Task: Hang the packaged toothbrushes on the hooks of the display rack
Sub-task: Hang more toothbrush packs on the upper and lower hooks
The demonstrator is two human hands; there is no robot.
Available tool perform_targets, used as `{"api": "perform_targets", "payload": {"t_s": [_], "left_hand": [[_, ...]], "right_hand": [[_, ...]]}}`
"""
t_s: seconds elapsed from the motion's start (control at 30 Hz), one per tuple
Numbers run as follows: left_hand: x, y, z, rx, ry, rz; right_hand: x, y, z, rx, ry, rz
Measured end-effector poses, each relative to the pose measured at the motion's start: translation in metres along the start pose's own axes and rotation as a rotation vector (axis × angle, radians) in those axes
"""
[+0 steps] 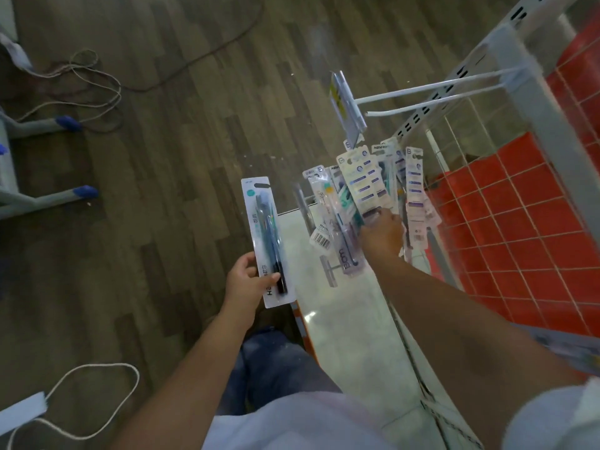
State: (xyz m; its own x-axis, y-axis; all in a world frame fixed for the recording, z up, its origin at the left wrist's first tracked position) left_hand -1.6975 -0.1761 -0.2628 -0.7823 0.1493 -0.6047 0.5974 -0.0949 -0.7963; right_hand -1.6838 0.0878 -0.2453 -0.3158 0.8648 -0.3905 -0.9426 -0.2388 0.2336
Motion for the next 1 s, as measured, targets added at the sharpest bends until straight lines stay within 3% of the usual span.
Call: {"api": "perform_targets", "payload": {"t_s": [0.33,0.67,0.83,1.0], "left_hand": [[0.005,0.031,0.017,-0.024,-0.086,0.083],[0.002,0.028,0.016,-0.007,-0.007,0.112],[-0.004,0.013,0.019,-0.007,0.108,0.082],[-0.010,-0.008,0.018,0.014,0.221,0.021]], "right_hand": [[0.016,-0.013,-0.006,-0.257,0.030,0.003],[-0.001,-0.016,0.007,-0.316,0.001,0.068],[-0.031,-0.021,0.019,-0.165,-0.048,0.087],[-0.073,-0.026,0.026,0.161,0.209,-0.161]]}}
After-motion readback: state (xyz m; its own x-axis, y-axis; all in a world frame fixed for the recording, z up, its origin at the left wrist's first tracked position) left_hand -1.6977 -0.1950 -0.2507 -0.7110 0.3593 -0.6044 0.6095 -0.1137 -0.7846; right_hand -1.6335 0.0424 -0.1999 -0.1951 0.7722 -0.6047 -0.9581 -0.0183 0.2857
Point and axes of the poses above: each hand's wrist, its own x-axis towards the middle knuckle, its own z-axis out of the back of the hand, y = z × x, the point moved 4 cm from there along x, towards the middle knuckle, and after that the axes turned 13 degrees about -z, right-handed, at the moved point
